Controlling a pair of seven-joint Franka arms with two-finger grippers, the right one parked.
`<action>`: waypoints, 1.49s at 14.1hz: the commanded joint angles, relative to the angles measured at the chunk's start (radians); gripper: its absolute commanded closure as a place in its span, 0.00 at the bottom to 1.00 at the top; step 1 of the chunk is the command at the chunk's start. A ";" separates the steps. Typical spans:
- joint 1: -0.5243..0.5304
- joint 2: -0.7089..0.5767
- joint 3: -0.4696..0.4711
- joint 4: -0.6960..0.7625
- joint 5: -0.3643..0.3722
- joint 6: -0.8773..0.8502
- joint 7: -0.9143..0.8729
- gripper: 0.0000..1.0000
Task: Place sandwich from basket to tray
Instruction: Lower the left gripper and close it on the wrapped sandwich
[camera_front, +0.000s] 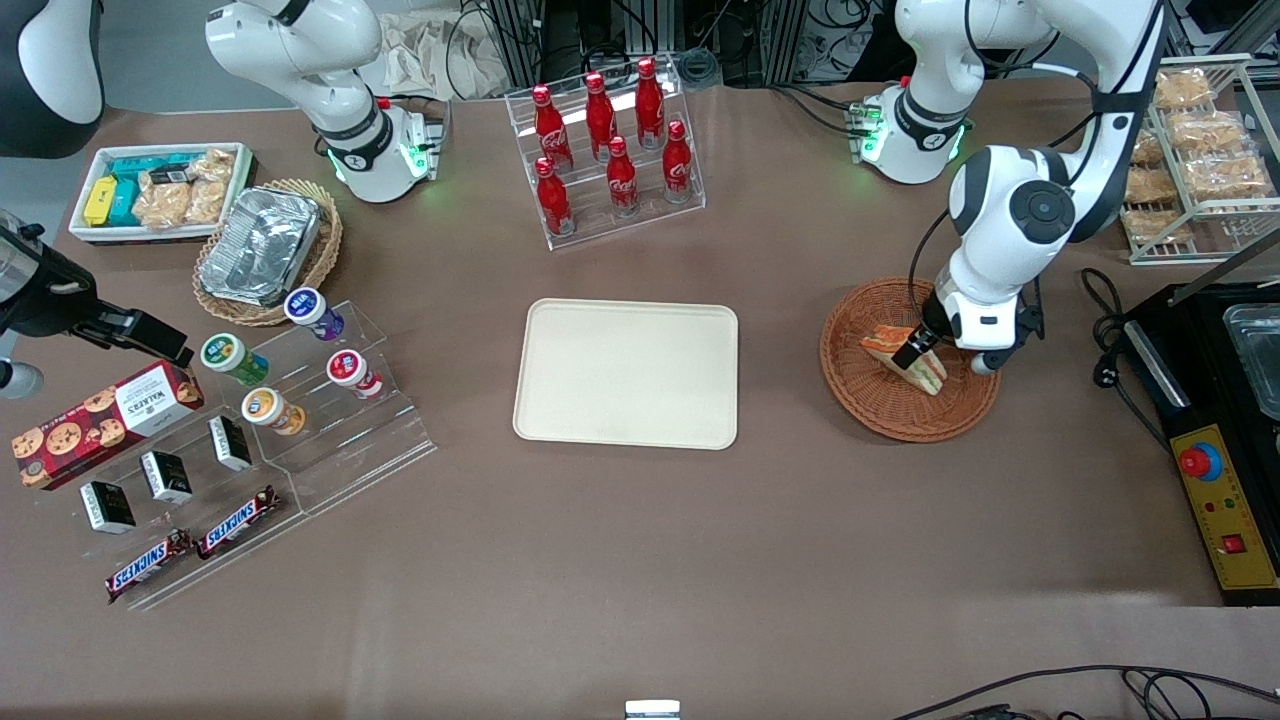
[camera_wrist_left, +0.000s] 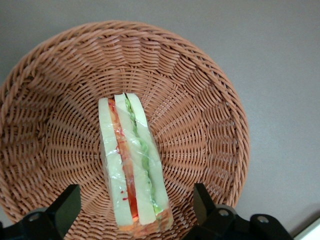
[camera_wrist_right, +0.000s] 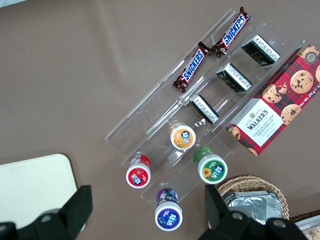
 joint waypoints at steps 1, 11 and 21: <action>-0.007 0.022 -0.002 0.001 -0.012 0.021 -0.030 0.00; -0.016 0.073 0.001 -0.011 -0.014 0.073 -0.076 0.65; -0.015 -0.041 0.003 0.111 0.003 -0.183 -0.059 1.00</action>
